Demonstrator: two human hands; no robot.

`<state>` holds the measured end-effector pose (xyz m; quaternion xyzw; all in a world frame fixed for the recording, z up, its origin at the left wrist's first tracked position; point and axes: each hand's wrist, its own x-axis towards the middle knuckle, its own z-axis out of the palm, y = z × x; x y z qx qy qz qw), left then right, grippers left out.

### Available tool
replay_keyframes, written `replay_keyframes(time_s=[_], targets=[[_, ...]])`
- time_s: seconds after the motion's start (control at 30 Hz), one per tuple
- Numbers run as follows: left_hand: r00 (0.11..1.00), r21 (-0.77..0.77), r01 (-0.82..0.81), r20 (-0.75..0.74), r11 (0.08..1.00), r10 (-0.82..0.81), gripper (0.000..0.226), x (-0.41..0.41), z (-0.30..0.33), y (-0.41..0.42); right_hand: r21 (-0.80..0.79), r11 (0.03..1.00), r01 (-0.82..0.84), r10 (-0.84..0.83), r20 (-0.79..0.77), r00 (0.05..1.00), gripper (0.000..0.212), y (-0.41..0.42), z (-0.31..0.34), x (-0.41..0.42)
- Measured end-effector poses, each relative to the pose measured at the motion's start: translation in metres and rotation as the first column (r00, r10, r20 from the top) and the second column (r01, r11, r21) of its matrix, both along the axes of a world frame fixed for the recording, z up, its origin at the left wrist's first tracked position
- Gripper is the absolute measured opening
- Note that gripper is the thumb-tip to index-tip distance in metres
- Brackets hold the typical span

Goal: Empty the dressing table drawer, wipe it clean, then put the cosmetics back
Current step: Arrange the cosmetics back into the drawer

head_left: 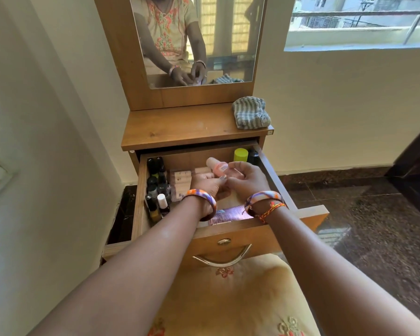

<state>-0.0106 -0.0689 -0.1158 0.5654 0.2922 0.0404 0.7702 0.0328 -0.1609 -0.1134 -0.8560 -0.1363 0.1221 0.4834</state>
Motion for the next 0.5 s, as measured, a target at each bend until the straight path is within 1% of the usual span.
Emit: replay_keyframes(time_s=[0.07, 0.17, 0.33, 0.5], targets=[[0.999, 0.046, -0.017, -0.027, 0.999, 0.018, 0.028, 0.004, -0.005, 0.002, -0.095, 0.995, 0.010, -0.003, 0.077, 0.997, 0.033, 0.001, -0.001, -0.002], [0.999, 0.091, 0.015, -0.041, 0.996, -0.012, 0.033, 0.006, -0.009, 0.003, -0.163, 0.986, 0.038, -0.014, 0.143, 0.990, 0.022, 0.004, -0.004, -0.005], [0.992, 0.268, 0.086, -0.115, 0.960, -0.056, 0.032, 0.009, -0.018, 0.006, -0.281, 0.960, -0.017, 0.045, 0.094, 0.995, 0.034, 0.004, 0.000, -0.005], [0.985, 0.412, 0.136, -0.154, 0.901, -0.078, 0.036, 0.007, -0.025, 0.010, -0.353, 0.933, -0.063, 0.096, 0.077, 0.992, 0.032, 0.005, -0.001, -0.005]])
